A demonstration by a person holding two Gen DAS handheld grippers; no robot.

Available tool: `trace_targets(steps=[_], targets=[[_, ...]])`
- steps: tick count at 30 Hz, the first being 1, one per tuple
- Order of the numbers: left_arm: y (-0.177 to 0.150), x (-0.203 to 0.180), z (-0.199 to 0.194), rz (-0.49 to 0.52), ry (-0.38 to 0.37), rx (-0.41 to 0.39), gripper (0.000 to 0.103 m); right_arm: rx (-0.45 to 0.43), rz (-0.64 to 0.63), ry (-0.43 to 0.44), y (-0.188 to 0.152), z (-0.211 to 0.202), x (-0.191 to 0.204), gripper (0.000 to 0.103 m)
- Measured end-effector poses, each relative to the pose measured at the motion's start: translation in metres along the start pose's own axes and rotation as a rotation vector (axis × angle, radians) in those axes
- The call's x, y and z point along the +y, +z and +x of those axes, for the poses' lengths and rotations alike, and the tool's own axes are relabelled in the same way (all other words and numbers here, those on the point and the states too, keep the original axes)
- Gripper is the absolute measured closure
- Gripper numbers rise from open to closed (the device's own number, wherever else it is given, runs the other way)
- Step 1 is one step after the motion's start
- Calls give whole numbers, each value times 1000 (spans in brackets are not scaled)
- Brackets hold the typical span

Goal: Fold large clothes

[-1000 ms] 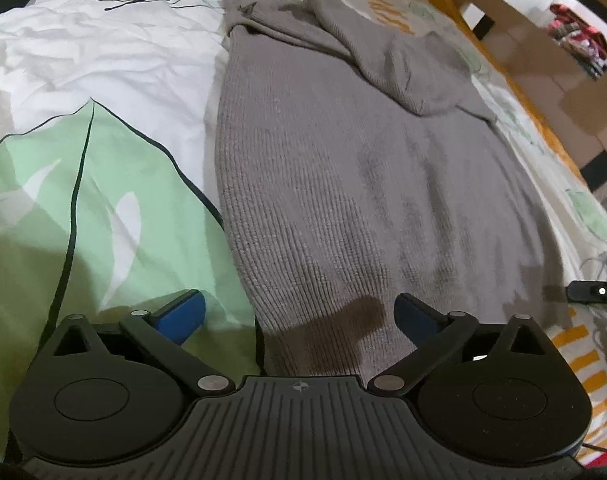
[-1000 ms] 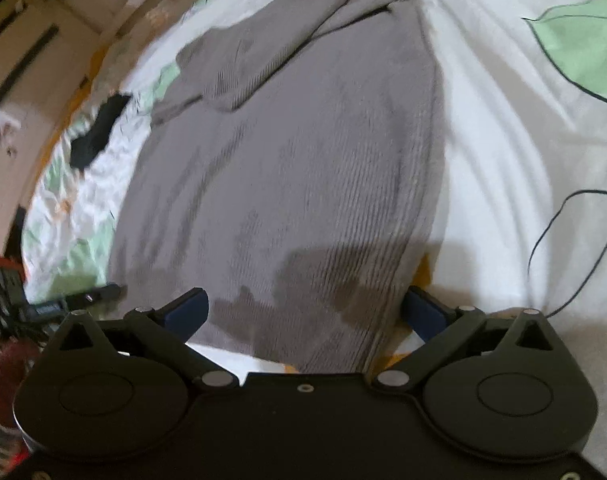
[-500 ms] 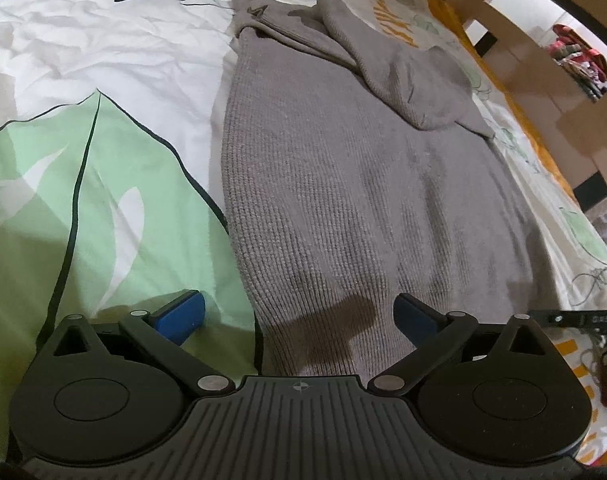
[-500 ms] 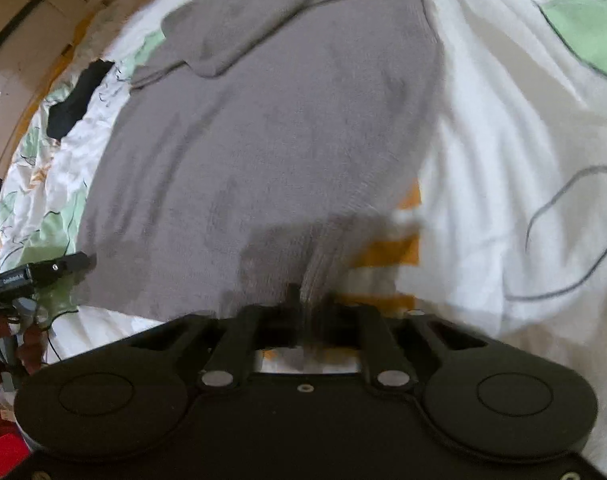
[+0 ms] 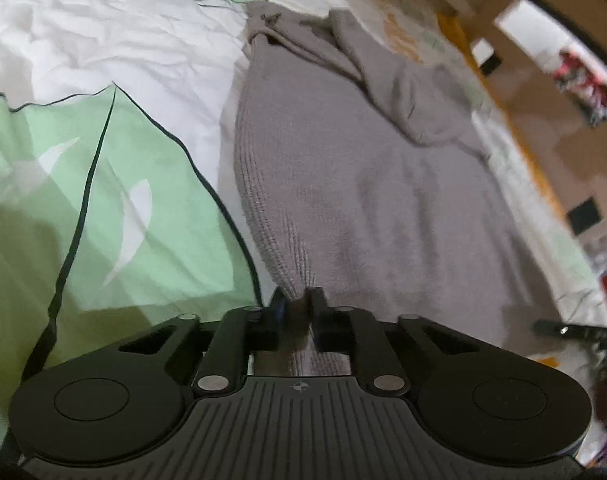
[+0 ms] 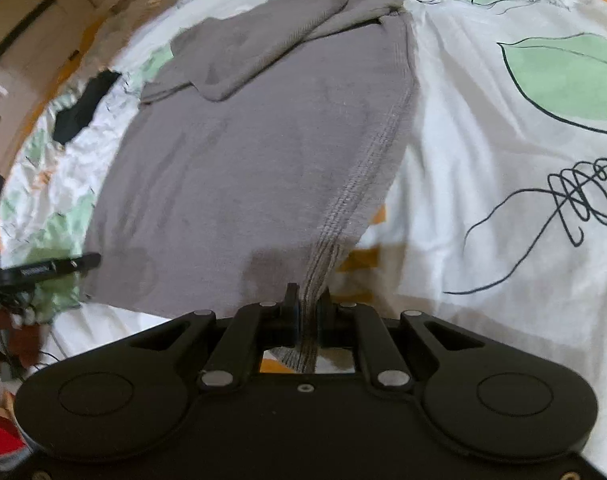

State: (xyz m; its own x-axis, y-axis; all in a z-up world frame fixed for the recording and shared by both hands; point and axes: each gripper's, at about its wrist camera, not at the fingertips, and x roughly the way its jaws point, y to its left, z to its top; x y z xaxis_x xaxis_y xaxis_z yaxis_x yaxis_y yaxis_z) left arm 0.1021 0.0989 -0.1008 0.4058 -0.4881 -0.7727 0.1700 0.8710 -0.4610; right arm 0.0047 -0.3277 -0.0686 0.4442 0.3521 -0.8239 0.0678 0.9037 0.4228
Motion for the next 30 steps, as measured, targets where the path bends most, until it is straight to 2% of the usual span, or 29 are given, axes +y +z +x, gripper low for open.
trace_targets(steps=[7,16,24,30], targets=[[20,-7,-20,-51,-108,-136,95,-154,96,177,10,-26,-14,88],[88,-14,-37,-104,-154,-316,95,-384,154,282,63,-41,-17,88],[167,-34,-18,-106,-173,-426,95,-499,222,299,135,-34,-27,88],[207,-36,16,-84,-154,-440,95,-544,245,244,192,-9,-36,88]])
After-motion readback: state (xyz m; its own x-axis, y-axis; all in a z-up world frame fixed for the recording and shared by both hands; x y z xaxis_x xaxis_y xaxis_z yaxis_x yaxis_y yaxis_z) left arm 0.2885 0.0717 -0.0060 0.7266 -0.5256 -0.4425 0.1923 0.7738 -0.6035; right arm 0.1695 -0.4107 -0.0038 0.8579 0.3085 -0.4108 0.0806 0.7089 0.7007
